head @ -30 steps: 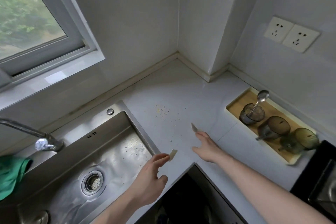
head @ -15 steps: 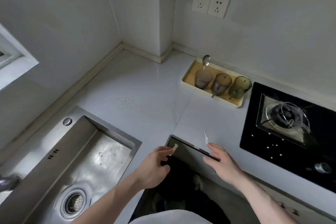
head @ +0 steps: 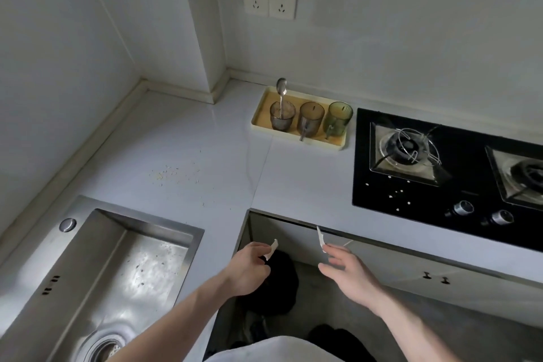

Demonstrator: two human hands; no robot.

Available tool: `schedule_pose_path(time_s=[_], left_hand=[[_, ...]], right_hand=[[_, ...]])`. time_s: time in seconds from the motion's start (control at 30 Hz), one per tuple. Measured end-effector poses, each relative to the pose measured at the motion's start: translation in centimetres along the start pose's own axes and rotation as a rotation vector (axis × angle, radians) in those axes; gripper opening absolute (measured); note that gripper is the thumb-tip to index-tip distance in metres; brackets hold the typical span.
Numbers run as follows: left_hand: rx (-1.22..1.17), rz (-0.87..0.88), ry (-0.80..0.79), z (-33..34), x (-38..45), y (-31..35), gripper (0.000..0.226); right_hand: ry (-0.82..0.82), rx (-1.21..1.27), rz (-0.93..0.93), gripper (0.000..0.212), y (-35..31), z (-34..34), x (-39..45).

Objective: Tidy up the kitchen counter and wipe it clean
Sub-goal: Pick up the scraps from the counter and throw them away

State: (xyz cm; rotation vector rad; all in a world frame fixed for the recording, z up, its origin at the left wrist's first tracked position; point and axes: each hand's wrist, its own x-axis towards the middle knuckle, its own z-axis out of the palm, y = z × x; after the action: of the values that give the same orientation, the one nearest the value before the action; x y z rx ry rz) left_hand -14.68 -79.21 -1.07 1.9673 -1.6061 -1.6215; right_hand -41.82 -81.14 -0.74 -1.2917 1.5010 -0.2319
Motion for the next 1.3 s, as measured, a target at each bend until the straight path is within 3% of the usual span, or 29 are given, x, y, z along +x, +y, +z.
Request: schedule_pose_path(time_s=[0.13, 0.33, 0.4, 0.53, 0.67, 1.13, 1.23, 1.3], left_hand=[[0.061, -0.104, -0.017, 1.2, 1.6, -0.8, 0.056], [0.042, -0.248, -0.063, 3.7, 2.5, -0.9, 0.015], [0.026, -0.290, -0.086, 4.3, 3.0, -1.2, 0.016], [-0.038, -0.305, -0.109, 5.2, 4.1, -1.5, 0.049], [-0.056, -0.317, -0.128, 5.2, 4.0, -0.8, 0.062], [-0.233, -0.171, 0.105, 0.2, -4.4, -2.8, 0.051], [-0.269, -0.167, 0.132, -0.4, -5.3, -3.5, 0.051], [-0.254, -0.152, 0.146, -0.8, -5.9, -3.3, 0.051]], right_hand=[[-0.031, -0.018, 0.029, 0.054, 0.9, 0.5, 0.3], [-0.092, -0.088, 0.078, 0.054, 3.6, 1.0, 0.4], [-0.101, -0.113, 0.086, 0.054, 4.3, 1.1, 0.4], [-0.117, -0.151, 0.101, 0.053, 5.1, 1.3, 0.4], [-0.124, -0.183, 0.108, 0.053, 5.2, 1.4, 0.5], [-0.280, -0.389, 0.149, 0.059, 3.1, 3.3, 3.5], [-0.321, -0.423, 0.154, 0.048, 3.0, 4.3, 5.1], [-0.338, -0.432, 0.152, 0.059, 2.6, 4.9, 5.8]])
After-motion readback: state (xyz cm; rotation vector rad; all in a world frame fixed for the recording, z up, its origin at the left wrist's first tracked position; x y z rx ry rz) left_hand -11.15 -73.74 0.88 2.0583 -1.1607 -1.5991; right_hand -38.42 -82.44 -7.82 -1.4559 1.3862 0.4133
